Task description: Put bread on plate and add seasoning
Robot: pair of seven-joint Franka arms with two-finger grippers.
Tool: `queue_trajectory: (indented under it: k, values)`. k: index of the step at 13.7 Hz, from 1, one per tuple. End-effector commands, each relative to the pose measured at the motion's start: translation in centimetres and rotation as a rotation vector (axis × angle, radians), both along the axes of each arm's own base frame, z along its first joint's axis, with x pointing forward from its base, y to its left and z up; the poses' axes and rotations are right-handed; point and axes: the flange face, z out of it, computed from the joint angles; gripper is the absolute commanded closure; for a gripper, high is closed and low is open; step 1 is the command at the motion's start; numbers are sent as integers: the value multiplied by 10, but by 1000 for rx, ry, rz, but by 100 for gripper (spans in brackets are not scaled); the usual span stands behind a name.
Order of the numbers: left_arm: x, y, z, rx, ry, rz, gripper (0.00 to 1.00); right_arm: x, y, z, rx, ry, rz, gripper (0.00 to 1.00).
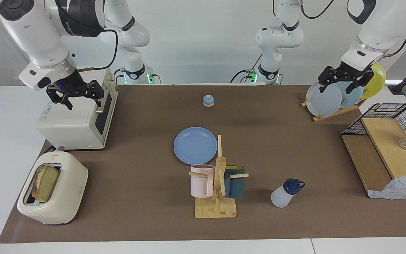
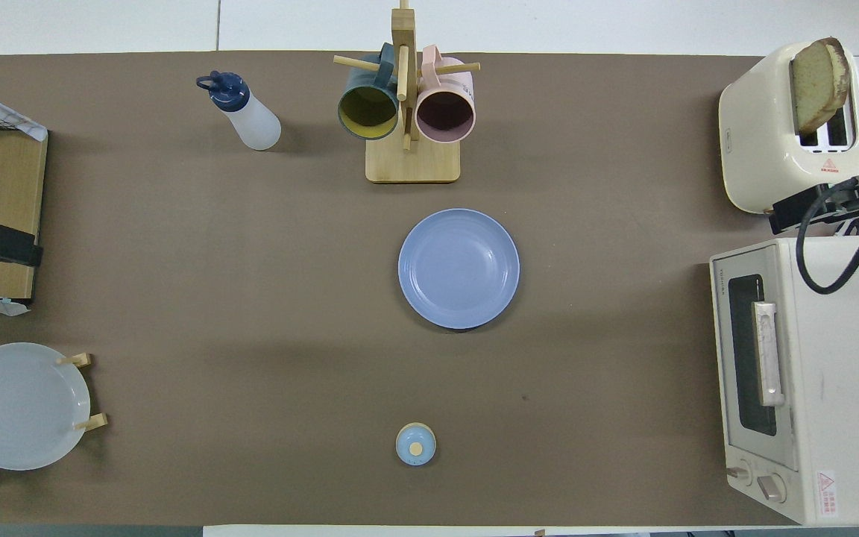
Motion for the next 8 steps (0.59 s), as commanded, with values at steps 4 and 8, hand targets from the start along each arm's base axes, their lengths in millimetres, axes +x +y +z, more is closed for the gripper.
queue_trajectory:
  k: [4,8]
  values:
    - [-6,1,2,17,5,6,0,-4,2,6,22,0,-9,0]
    - [-6,1,1,17,8,8,0,-4,-4,5,24,0,-23,0]
